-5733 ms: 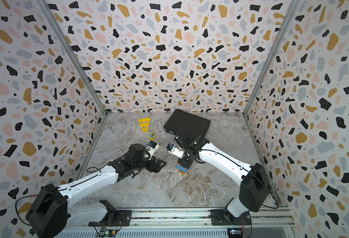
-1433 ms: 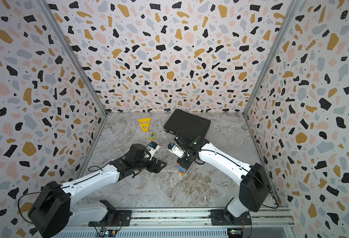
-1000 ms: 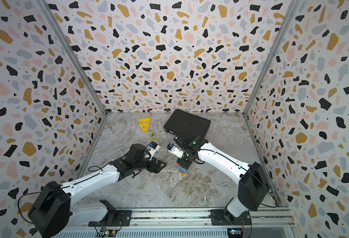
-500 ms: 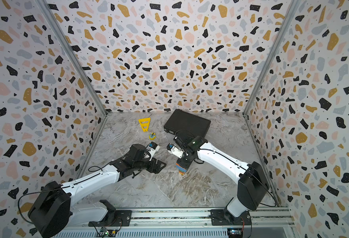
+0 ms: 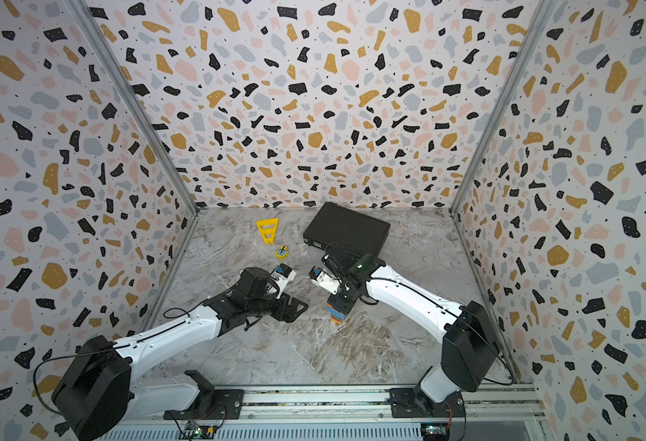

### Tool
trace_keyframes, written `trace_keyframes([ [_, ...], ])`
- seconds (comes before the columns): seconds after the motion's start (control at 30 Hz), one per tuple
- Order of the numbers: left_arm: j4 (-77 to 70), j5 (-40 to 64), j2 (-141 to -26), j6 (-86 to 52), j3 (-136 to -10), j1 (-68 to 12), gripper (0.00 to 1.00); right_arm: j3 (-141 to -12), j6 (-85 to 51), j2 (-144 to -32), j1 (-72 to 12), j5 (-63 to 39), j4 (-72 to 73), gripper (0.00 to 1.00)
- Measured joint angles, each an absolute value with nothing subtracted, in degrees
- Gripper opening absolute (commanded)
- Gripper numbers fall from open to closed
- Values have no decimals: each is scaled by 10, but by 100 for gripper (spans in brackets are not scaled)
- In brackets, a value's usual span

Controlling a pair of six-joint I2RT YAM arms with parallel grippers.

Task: Assemble an ice cream with lego
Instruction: Assemble the lego brick with the lego brick.

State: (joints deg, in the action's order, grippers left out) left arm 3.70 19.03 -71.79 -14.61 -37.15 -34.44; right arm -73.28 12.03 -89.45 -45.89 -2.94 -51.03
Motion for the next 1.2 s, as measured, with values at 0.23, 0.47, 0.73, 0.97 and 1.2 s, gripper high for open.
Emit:
trace_keyframes([
  [0.23,37,190,-718,-146,-370,-344,87,-737,120,-892,-459,-25,-513,12],
  [0.47,37,190,-718,-146,-370,-344,87,-748,119,-893,-462,-15,-519,31],
  [0.73,37,190,-718,-146,-370,-344,87,-750,123,-893,-462,14,-521,48],
  [0.97,37,190,-718,-146,-370,-344,88,-761,125,-893,-461,17,-519,53],
  [1.2,37,189,-714,-143,-369,-344,87,-764,125,-886,-461,1,-518,55],
])
